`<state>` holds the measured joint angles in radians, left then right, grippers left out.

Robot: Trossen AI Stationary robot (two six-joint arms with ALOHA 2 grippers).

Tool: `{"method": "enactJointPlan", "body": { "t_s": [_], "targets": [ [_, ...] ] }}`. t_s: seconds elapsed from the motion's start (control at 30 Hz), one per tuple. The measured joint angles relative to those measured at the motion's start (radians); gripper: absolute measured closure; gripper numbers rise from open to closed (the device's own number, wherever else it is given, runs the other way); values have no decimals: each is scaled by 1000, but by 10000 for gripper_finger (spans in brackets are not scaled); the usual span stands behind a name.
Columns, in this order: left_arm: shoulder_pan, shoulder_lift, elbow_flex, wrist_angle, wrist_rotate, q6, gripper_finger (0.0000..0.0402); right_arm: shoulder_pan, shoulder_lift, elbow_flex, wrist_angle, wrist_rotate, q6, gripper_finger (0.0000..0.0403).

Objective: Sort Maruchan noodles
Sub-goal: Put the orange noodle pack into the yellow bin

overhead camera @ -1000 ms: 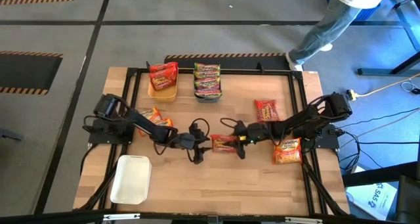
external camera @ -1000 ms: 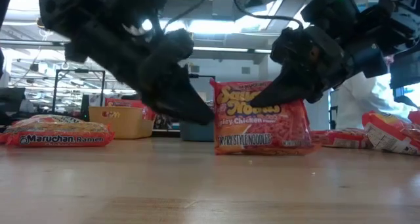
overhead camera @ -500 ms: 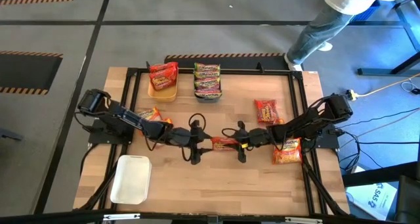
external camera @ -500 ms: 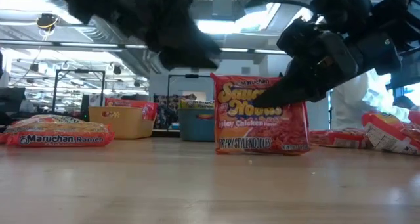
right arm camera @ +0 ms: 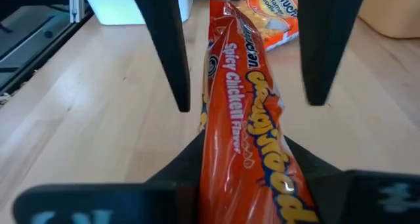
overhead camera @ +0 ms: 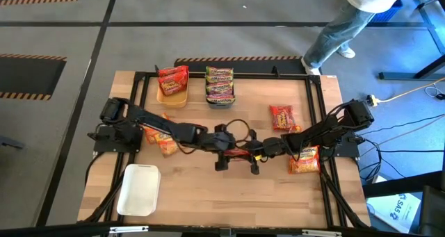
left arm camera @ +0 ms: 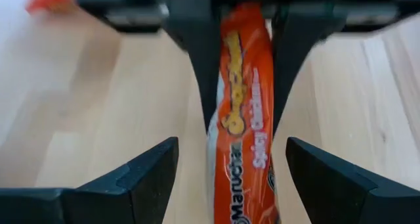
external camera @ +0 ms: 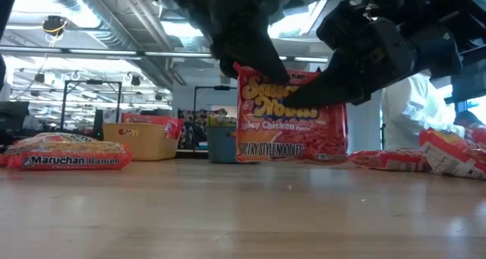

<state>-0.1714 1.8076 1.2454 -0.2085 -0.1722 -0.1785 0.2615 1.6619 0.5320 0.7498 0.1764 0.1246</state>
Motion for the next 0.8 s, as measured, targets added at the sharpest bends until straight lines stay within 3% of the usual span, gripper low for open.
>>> {"method": "enactJointPlan", "body": {
  "t_s": [0.17,0.43,0.8],
  "targets": [
    [24,94,145,-225,38,-23,126,0,0,0,0,1,0,301],
    [52,159,260,-354,92,-23,134,0,-1,0,-13,5,-1,311],
    [53,161,261,-396,115,-12,233,0,-1,0,-13,17,0,304]
  ]
}}
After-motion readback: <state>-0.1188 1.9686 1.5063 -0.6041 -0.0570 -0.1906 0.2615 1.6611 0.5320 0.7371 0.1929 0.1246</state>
